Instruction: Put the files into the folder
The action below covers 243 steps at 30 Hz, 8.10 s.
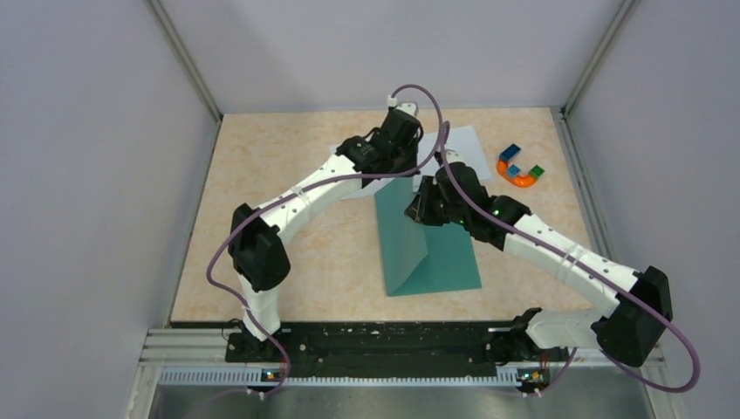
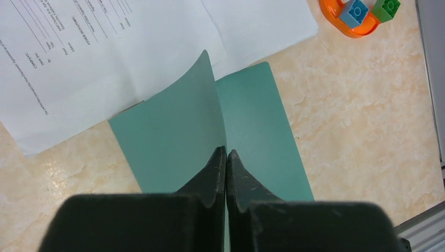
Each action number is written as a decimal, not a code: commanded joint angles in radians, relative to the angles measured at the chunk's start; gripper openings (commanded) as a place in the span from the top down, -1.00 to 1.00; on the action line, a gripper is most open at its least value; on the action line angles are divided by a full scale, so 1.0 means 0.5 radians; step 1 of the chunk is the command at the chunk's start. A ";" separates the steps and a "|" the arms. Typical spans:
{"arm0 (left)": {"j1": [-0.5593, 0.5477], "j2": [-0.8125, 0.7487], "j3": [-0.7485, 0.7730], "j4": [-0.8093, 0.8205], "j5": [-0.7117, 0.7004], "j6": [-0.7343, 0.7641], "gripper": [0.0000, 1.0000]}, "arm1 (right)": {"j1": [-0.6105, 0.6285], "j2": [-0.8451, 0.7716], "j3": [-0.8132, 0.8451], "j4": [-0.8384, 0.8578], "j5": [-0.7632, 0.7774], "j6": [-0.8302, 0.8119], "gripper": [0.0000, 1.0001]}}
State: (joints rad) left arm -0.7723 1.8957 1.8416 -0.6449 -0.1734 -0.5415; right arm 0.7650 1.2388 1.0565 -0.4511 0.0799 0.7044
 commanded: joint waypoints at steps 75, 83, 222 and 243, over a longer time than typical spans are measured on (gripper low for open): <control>0.815 -1.445 -1.563 0.080 0.541 0.083 0.06 | 0.584 0.683 -0.307 0.189 0.968 0.028 0.12; 0.815 -1.319 -1.802 0.374 0.797 -0.108 0.13 | 0.552 0.506 -0.484 0.290 0.818 0.027 0.12; 0.257 -1.347 -2.074 0.362 -0.023 -0.515 0.18 | 0.362 0.030 -1.057 1.210 -0.088 0.382 0.80; 0.280 -1.378 -1.848 0.310 -0.042 -0.342 0.13 | -0.001 0.563 -0.684 1.211 -0.043 0.070 0.81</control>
State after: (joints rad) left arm -0.6418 1.2327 0.8608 -0.4950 -0.1772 -0.7467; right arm 0.7879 1.4761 0.6476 0.1299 0.0444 0.7776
